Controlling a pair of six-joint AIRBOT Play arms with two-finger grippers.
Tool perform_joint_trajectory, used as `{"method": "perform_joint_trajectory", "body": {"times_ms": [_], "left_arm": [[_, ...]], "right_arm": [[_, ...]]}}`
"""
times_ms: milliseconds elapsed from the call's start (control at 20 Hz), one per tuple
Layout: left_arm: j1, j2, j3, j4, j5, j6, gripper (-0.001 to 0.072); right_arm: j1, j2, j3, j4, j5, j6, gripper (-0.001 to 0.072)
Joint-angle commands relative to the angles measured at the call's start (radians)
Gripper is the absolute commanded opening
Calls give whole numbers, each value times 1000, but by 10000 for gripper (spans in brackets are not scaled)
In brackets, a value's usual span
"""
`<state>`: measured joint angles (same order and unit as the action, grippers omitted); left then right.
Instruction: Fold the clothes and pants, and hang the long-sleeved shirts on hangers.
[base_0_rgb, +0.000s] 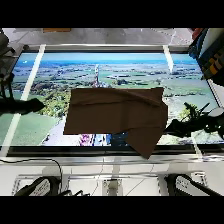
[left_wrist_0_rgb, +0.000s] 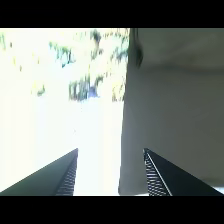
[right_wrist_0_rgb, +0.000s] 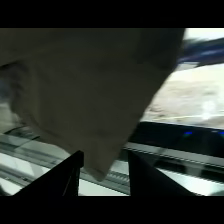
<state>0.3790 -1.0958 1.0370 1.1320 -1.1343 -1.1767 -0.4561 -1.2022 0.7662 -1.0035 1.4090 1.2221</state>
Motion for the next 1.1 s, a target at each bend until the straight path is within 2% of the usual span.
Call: {"method": "perform_joint_trajectory", "body": {"times_ms": [0,450,950,1000,1050], "left_arm": [[10,46,-145,2,19,18,475],[10,45,-287,2,80,13,474],[10,-16,-288,13,99,14,474],[10,-30,-288,13,100,14,474],[10,-49,-288,12,102,14,474]], "right_arm": [[10,23,-153,59,-80,-50,338],[10,13,-255,63,-357,-55,338],[10,-118,-256,116,-234,-187,302],[10,-118,-256,116,-224,-198,229],[10,-118,-256,113,-217,-201,196]]}}
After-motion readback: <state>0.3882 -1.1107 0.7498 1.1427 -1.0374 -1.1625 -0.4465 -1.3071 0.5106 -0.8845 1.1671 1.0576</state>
